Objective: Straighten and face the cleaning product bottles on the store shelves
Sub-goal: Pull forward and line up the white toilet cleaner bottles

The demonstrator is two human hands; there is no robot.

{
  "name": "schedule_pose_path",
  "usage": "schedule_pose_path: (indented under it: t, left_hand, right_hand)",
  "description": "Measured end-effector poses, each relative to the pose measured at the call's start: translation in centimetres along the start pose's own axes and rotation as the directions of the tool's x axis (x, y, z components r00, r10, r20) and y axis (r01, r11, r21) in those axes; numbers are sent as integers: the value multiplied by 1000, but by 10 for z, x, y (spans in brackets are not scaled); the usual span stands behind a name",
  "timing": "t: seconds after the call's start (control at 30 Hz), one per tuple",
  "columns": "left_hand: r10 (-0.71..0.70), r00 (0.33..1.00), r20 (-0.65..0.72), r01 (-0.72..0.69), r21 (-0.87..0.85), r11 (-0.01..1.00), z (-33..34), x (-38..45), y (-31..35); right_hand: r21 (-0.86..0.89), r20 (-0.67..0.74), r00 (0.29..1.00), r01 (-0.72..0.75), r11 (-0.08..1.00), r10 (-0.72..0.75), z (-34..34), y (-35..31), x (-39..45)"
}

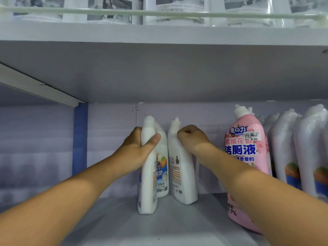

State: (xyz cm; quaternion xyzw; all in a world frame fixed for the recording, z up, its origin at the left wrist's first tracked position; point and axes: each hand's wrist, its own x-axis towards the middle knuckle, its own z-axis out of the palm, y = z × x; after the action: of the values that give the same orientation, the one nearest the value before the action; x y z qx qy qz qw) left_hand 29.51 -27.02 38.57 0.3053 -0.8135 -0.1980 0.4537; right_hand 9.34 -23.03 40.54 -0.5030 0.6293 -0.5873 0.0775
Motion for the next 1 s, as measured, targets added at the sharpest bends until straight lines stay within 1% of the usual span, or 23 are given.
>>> schedule_pose_path:
  t: [0.07,0.1,0.17,0.27,0.33,0.37,0.43,0.5,0.53,0.57,0.6,0.67,0.73,0.8,0.87,0.93,1.0]
  left_hand:
    - [7,999,-46,-6,23,1000,1,-3,1]
    - [-3,999,-44,3,7,1000,1,-4,0]
    - [-26,1000,-3,26,-20,999,0,-4,-3]
    - [-8,998,61,9,-16,1000,-2,-3,-9]
    - [16,993,115,-14,-23,1000,-1,-2,-13]
    - [25,990,137,-22,-24,999,0,-2,-15]
    - [36,986,162,-39,15,999,0,-1,-18]
    - [31,984,177,-46,82,996,-1,0,-19]
    - [20,980,197,-42,104,994,-2,0,-18]
    - [0,974,226,-27,117,993,-4,-1,-17]
    - [-28,965,261,-5,126,992,-6,-1,-15]
    - [-91,940,330,51,128,991,-11,-2,-12]
    - [-135,923,361,97,121,988,-14,-4,-9]
    - [-154,924,351,114,131,985,-12,-6,-8]
    - [-162,939,303,128,130,983,-4,-7,-9]
    - [-157,959,236,135,106,985,6,-8,-13]
    - [-146,974,175,130,99,986,16,-6,-17]
  right_hand:
    - [70,27,999,19,997,-21,3,-2,-1]
    - [102,49,999,16,995,-21,5,-3,-1]
    - [117,92,995,30,993,-41,5,-5,-2]
    - [95,133,987,82,992,-94,3,-6,0]
    - [68,78,990,110,992,-116,2,-6,1]
    - [12,15,991,132,991,-132,1,-6,2]
    - [-222,-104,977,158,962,-185,-6,-7,3]
    - [-435,-177,961,116,893,-211,-15,-8,0]
    - [-495,-189,962,79,865,-196,-17,-8,0]
    - [-519,-186,971,35,854,-153,-18,-8,-1]
    - [-499,-173,981,-15,866,-83,-17,-7,-1]
    - [-383,-117,991,-108,918,68,-13,-7,-4]
    - [-325,-63,991,-132,936,118,-13,-7,-9]
    - [-345,-51,991,-131,929,121,-15,-8,-16]
    - [-380,-40,988,-154,912,150,-16,-10,-23]
    - [-407,14,974,-203,891,228,-14,-12,-28]
    - [-397,79,946,-259,881,314,-12,-9,-31]
